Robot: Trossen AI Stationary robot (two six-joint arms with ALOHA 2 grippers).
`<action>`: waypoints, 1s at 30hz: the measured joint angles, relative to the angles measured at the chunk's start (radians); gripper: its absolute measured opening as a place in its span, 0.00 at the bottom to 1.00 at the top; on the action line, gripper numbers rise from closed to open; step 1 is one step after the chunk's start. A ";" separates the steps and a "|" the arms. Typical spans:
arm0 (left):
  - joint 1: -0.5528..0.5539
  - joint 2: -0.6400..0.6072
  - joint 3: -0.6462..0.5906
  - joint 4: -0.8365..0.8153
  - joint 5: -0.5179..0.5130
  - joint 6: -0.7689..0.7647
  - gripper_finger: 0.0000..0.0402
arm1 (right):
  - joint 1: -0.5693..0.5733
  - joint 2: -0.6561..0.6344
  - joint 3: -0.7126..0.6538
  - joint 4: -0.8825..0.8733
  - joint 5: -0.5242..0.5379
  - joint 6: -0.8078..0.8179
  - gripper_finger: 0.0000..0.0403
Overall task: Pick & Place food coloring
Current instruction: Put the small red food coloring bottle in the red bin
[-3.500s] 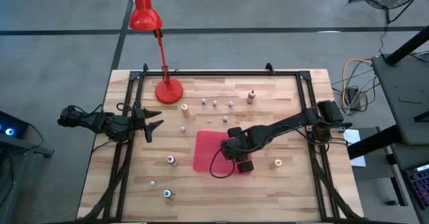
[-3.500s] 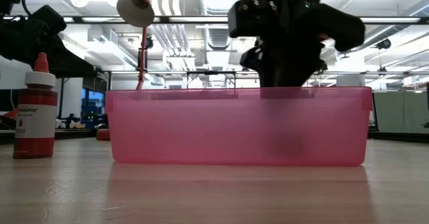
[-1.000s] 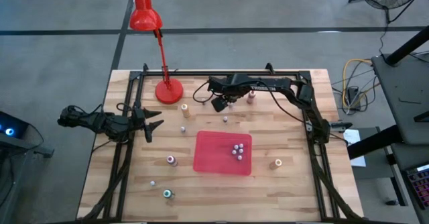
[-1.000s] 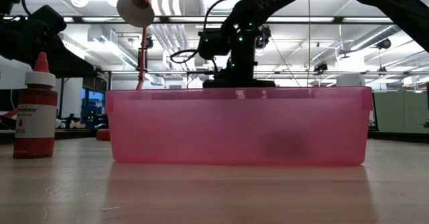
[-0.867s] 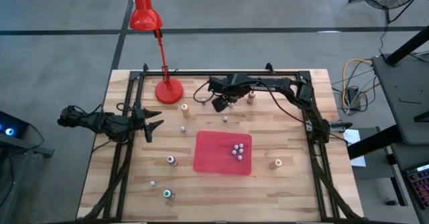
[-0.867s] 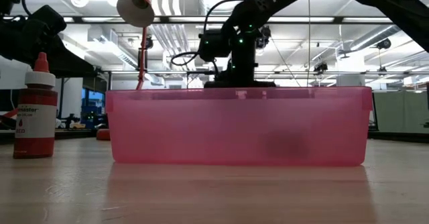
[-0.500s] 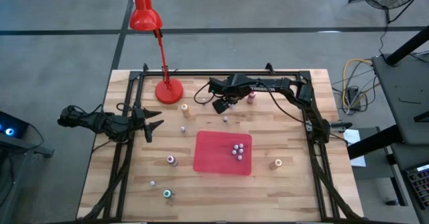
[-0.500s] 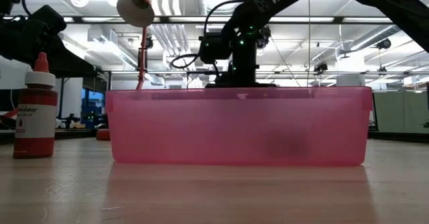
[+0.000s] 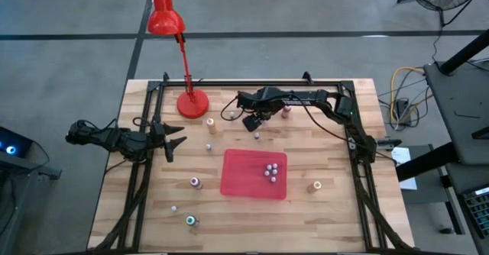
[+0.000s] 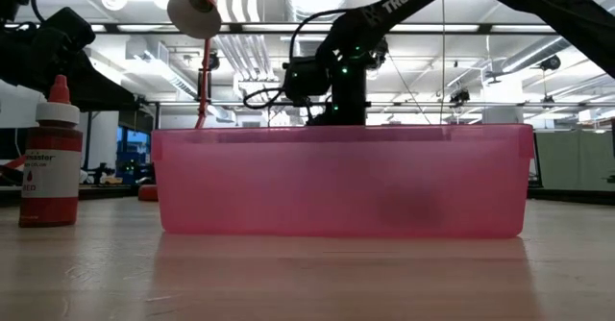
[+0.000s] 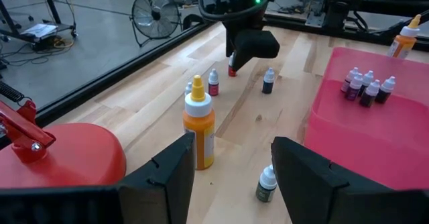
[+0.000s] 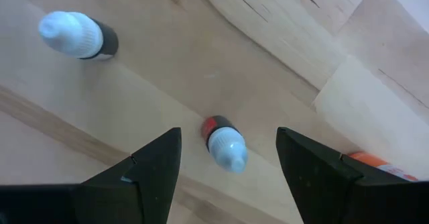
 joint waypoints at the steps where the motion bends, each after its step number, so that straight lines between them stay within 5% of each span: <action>1: 0.000 0.000 0.000 0.000 0.000 0.000 0.42 | 0.000 0.000 0.000 0.000 0.000 -0.002 0.58; 30: 0.000 0.000 0.000 0.000 0.000 0.000 0.42 | 0.006 0.003 0.000 0.005 -0.023 -0.112 0.13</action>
